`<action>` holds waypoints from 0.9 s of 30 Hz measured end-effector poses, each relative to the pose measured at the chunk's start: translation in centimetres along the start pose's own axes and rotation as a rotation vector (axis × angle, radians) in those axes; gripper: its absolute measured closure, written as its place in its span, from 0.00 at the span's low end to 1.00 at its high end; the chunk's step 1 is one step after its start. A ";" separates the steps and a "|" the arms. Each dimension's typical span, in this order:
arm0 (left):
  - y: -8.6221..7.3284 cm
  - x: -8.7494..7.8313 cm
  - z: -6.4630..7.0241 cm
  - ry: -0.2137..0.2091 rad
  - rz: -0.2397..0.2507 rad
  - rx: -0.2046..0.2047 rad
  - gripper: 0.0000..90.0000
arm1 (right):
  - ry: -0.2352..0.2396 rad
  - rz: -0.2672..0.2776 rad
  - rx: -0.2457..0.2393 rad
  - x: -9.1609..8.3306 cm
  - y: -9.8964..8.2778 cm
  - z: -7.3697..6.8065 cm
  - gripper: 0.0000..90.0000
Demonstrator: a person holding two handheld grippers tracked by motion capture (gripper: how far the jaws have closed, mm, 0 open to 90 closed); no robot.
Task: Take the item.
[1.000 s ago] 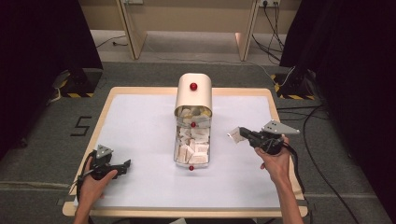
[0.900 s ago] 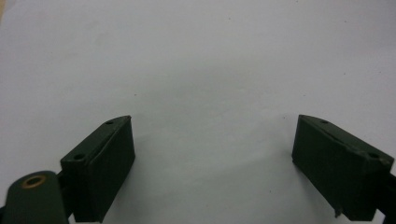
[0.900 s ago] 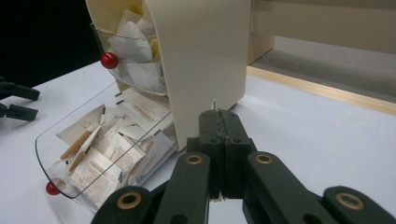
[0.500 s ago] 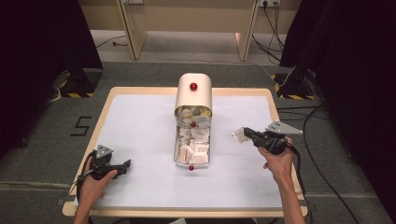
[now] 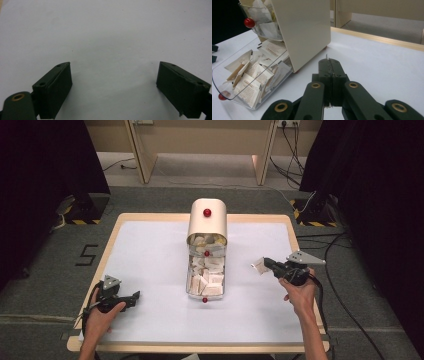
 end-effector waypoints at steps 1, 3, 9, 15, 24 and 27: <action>0.0 0.0 0.0 0.000 0.000 0.000 0.14 | -0.001 -0.001 0.002 0.0 -0.1 0.1 1.00; 0.0 0.0 0.0 0.000 0.000 0.000 0.14 | -0.003 -0.003 0.003 0.0 -0.2 0.2 1.00; 0.0 0.0 0.0 0.000 0.000 0.000 0.14 | -0.017 -0.020 0.018 0.2 -0.9 0.8 1.00; 0.0 0.0 0.0 0.000 0.000 0.000 0.14 | -0.026 -0.040 0.021 0.6 -1.6 1.3 1.00; 0.0 0.0 0.0 0.000 -0.002 0.001 0.14 | -0.031 -0.072 0.027 1.3 -2.8 1.6 1.00; 0.0 0.0 0.0 0.000 -0.002 0.001 0.14 | -0.032 -0.079 0.034 1.5 -3.1 1.8 1.00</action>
Point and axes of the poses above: each handheld gripper's, and its own axes: x roughly forward along the jaws, y roughly out of its top, z roughly to its right, the point moved 8 cm from there along x, roughly forward along the jaws
